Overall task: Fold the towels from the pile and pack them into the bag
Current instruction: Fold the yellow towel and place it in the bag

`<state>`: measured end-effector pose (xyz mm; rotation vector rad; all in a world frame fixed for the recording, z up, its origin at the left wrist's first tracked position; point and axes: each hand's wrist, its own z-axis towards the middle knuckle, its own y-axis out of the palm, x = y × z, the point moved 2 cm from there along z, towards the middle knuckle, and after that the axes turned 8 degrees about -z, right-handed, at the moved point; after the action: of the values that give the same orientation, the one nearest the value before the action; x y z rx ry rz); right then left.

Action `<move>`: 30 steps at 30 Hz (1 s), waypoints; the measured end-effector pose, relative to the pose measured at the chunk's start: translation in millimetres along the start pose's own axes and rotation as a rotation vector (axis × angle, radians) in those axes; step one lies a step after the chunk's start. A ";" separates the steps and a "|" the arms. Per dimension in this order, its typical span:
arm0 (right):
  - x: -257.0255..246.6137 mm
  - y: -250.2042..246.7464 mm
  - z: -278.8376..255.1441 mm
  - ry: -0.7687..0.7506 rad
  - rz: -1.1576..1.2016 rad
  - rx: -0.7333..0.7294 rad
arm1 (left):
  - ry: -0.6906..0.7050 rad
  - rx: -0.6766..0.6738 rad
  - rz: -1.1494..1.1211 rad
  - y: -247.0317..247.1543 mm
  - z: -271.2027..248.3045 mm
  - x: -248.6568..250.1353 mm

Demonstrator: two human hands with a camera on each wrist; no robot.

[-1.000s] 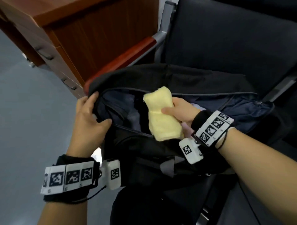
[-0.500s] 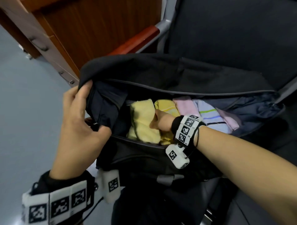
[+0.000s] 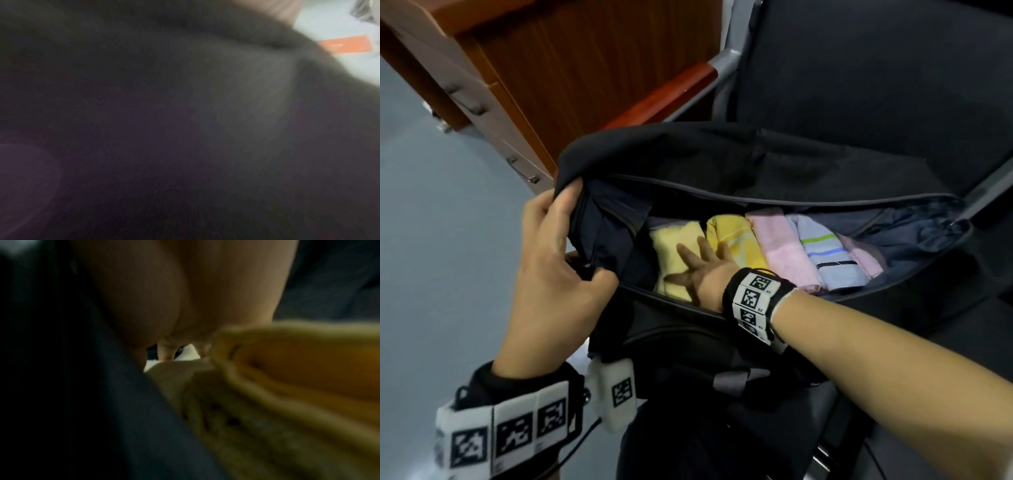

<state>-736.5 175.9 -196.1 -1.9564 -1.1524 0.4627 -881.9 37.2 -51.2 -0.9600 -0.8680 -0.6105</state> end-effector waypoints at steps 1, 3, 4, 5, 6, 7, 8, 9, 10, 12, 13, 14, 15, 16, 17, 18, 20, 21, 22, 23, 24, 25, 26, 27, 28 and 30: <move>3.4 -0.9 -1.5 -0.001 -0.002 -0.009 | -0.004 0.003 0.006 -0.6 -0.1 0.2; 11.4 -3.2 -7.0 -0.012 0.009 -0.046 | -0.017 0.011 0.026 -2.1 0.1 0.8; 14.3 -4.2 -10.2 -0.024 0.022 -0.058 | -0.026 0.017 0.039 -2.5 0.5 1.8; 15.8 -5.1 -14.0 -0.037 0.039 -0.059 | -0.034 0.022 0.050 -2.6 1.2 2.9; 16.4 -6.4 -18.2 -0.048 0.059 -0.052 | -0.041 0.027 0.059 -2.7 1.9 3.9; 16.7 -7.8 -22.9 -0.055 0.082 -0.040 | -0.046 0.031 0.069 -2.6 3.0 4.5; 17.3 -9.8 -28.4 -0.055 0.110 -0.019 | -0.052 0.030 0.081 -2.6 4.2 4.8; 18.7 -11.9 -34.2 -0.047 0.141 0.012 | -0.062 0.022 0.093 -2.4 5.1 4.6; 21.1 -14.6 -40.9 -0.035 0.170 0.053 | -0.076 0.010 0.103 -2.1 5.5 4.0; 26.7 -20.1 -58.3 -0.013 0.234 0.135 | -0.114 -0.014 0.129 -0.7 5.0 2.4; 29.7 -22.7 -68.8 -0.008 0.279 0.167 | -0.130 -0.014 0.147 -0.1 4.3 2.8; 32.3 -24.8 -80.0 -0.004 0.324 0.194 | -0.142 -0.011 0.170 1.0 3.8 4.8; 34.3 -26.3 -91.7 0.002 0.359 0.220 | -0.151 -0.016 0.195 2.5 3.0 9.0; 36.3 -27.8 -104.7 0.015 0.384 0.251 | -0.163 -0.034 0.223 4.7 2.5 14.9; 38.7 -28.4 -118.1 0.036 0.406 0.288 | -0.185 -0.068 0.255 8.1 1.6 22.0; 41.5 -27.9 -133.1 0.065 0.428 0.330 | -0.220 -0.113 0.296 12.6 -0.8 30.6; 49.0 -23.9 -167.6 0.137 0.480 0.413 | -0.297 -0.183 0.399 23.3 -8.4 50.6; 53.2 -19.4 -186.4 0.173 0.506 0.448 | -0.321 -0.191 0.440 29.9 -12.2 61.9; 57.5 -12.4 -207.5 0.213 0.526 0.481 | -0.325 -0.195 0.468 38.4 -17.1 74.8; 61.9 -3.3 -229.6 0.258 0.539 0.512 | -0.310 -0.203 0.486 49.2 -22.4 87.8; 66.8 7.1 -253.0 0.307 0.549 0.544 | -0.275 -0.219 0.493 62.9 -27.7 101.4; 71.8 18.7 -276.0 0.352 0.564 0.574 | -0.228 -0.246 0.484 78.6 -33.1 114.8; 76.9 31.7 -299.8 0.395 0.584 0.602 | -0.174 -0.280 0.456 96.9 -39.1 129.0; 82.4 46.3 -324.5 0.438 0.599 0.629 | -0.110 -0.320 0.402 117.6 -46.3 144.3; 87.9 61.6 -349.3 0.481 0.606 0.651 | -0.035 -0.359 0.328 139.7 -54.4 160.4; 98.3 95.9 -400.9 0.583 0.630 0.679 | 0.100 -0.415 0.186 186.6 -73.4 192.7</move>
<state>-372.1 52.7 -18.0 -1.6236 0.0283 0.4720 -610.3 43.2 7.9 -1.3559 -0.5632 -0.6854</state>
